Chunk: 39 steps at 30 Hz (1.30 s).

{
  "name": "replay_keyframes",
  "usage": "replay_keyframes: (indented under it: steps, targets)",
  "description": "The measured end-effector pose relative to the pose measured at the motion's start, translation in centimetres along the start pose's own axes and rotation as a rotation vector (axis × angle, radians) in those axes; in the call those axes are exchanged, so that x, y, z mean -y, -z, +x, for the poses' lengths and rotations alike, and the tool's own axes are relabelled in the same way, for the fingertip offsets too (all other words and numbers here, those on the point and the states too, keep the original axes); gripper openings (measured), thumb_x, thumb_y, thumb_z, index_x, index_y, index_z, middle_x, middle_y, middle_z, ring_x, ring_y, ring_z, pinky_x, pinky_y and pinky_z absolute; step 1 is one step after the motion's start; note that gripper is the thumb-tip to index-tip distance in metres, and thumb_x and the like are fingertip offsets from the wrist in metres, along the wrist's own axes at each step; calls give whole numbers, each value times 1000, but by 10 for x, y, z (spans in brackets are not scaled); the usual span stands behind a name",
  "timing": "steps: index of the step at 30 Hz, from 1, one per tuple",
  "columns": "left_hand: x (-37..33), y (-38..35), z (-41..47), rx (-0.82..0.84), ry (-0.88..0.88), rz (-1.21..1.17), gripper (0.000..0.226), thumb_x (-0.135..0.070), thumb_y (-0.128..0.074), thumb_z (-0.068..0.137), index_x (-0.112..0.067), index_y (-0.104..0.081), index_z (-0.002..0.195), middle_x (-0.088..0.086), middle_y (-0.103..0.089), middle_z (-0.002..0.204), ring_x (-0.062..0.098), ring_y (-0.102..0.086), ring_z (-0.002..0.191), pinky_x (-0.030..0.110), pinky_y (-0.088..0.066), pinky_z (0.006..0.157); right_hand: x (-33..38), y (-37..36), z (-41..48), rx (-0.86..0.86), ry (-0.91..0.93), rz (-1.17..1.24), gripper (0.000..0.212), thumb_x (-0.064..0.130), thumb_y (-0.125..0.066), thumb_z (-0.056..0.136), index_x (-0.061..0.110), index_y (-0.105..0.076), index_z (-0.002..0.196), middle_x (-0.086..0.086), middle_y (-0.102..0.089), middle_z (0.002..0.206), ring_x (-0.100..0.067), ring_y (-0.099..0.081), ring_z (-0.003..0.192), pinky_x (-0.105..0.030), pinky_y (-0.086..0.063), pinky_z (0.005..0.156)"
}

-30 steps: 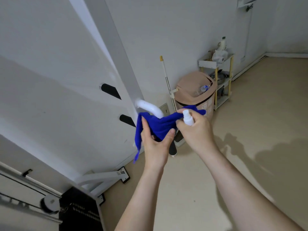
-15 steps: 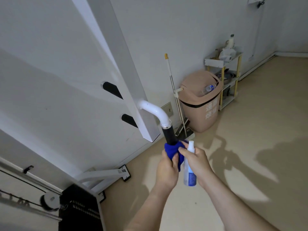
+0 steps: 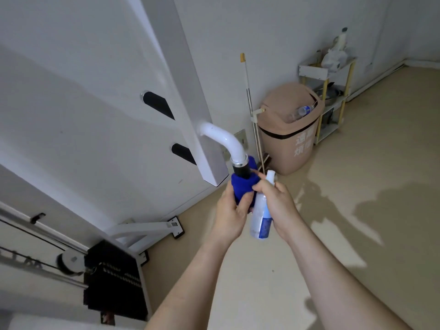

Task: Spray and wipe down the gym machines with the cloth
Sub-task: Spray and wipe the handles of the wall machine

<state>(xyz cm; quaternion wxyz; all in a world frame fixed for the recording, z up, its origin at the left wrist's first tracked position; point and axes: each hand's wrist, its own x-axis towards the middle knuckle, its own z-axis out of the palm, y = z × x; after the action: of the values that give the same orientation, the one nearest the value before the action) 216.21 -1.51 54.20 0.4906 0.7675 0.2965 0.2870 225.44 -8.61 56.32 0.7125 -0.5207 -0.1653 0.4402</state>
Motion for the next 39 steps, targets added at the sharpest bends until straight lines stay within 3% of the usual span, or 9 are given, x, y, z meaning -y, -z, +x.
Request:
replay_keyframes:
  steps: [5, 9, 15, 20, 24, 28, 30, 33, 39]
  targets:
    - [36, -3, -4, 149, 147, 124, 14, -15, -55, 96, -22, -53, 109, -3, -64, 75, 15, -57, 63, 35, -50, 64, -26, 17, 1, -46, -158, -173, 32, 5, -48, 85, 20, -73, 98, -12, -62, 74, -26, -54, 65, -31, -50, 57]
    - [27, 2, -4, 174, 215, 109, 27, -3, -54, 95, -29, -55, 100, -7, -65, 82, 15, -61, 75, 20, -49, 65, -18, 12, -6, -62, -182, -221, 30, 3, -48, 85, 15, -71, 100, -5, -60, 64, -17, -55, 53, -25, -46, 51]
    - [-32, 15, -6, -10, -2, -277, 44, 14, -49, 87, -14, -61, 119, 15, -68, 96, 20, -63, 81, 32, -51, 68, 31, -13, -20, 77, 22, -9, 42, -2, -45, 87, 22, -70, 111, -7, -71, 86, -17, -64, 63, -29, -53, 53]
    - [-57, 34, 4, -42, -83, -314, 22, -2, -53, 96, -10, -63, 114, -1, -68, 92, 12, -64, 85, 22, -50, 73, 42, -18, -28, 107, 180, -22, 52, 1, -47, 87, 43, -64, 112, 14, -74, 94, -4, -68, 81, -24, -57, 65]
    - [-40, 28, 8, -40, 24, -308, 30, -35, -46, 99, -12, -63, 110, 1, -67, 90, 12, -60, 83, 23, -49, 74, 36, -19, -30, -9, 248, -385, 52, 22, -53, 70, 33, -64, 120, 10, -69, 85, -12, -62, 80, -38, -54, 79]
    - [-36, 19, 9, -52, 120, -488, 57, -51, -34, 94, -7, -59, 119, 4, -72, 97, 12, -67, 89, 22, -52, 75, 54, -16, -37, -59, 340, -678, 12, 27, -51, 68, 19, -58, 73, 1, -56, 57, -31, -48, 66, -38, -48, 63]
    - [-41, 14, 14, -102, 188, -543, 53, -54, -33, 98, -15, -68, 104, -1, -71, 79, 9, -66, 70, 24, -50, 63, 64, -18, -40, -47, 358, -733, 22, 33, -48, 62, 13, -57, 65, -2, -61, 54, -37, -54, 64, -42, -56, 62]
    - [-45, 1, 13, -218, 307, -484, 51, -42, -37, 103, -27, -64, 62, -9, -55, 49, 8, -48, 43, 22, -38, 47, 75, -17, -43, -35, 419, -857, 42, 37, -46, 61, 6, -68, 79, -12, -69, 64, -36, -64, 71, -45, -56, 64]
    - [8, -6, -4, -12, 599, -160, 14, -7, -46, 97, 0, -58, 94, 0, -55, 77, 14, -46, 56, 22, -43, 56, 67, -48, -50, 113, 418, -693, 26, 31, -53, 66, 8, -64, 61, -7, -65, 52, -30, -64, 61, -50, -57, 70]
